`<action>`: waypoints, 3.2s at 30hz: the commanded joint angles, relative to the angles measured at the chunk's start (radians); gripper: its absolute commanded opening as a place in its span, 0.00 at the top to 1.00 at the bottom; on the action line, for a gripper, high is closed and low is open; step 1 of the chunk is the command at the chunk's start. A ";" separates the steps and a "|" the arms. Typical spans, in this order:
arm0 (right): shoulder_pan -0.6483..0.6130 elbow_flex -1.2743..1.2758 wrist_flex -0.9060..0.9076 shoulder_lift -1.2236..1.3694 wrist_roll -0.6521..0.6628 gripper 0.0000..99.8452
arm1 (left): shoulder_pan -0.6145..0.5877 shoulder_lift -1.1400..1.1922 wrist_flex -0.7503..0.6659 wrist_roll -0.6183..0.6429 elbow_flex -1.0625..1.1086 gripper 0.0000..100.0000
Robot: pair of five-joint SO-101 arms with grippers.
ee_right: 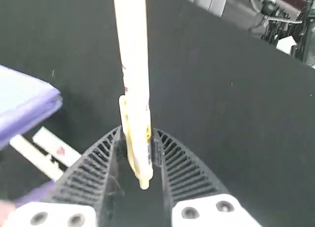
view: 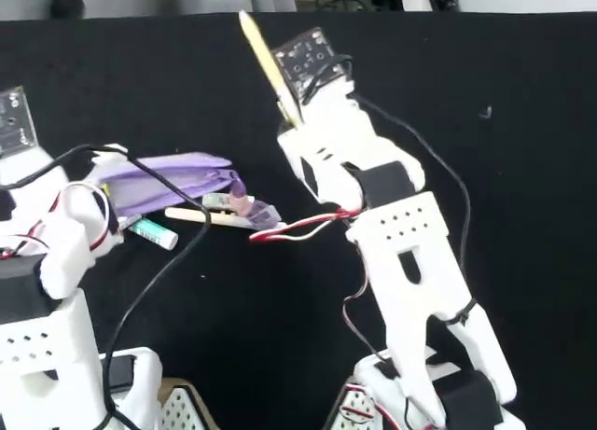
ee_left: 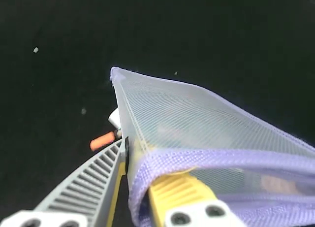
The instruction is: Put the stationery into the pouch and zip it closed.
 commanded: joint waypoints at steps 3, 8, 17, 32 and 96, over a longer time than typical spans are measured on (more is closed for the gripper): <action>0.012 -0.012 -0.112 -0.042 -0.068 0.98 | 0.079 0.002 -0.193 0.020 0.110 0.97; 0.011 -0.013 -0.190 -0.044 -0.069 0.99 | 0.150 0.002 -0.253 0.091 0.173 0.97; -0.026 0.035 -0.278 -0.255 -0.190 0.99 | 0.179 0.003 -0.387 0.164 0.249 0.97; -0.255 0.446 -0.618 -0.550 -0.054 0.99 | 0.289 0.005 -0.402 0.241 0.262 0.97; -0.284 0.809 -1.224 -0.269 -0.048 0.85 | 0.209 0.262 -0.344 0.282 0.137 0.97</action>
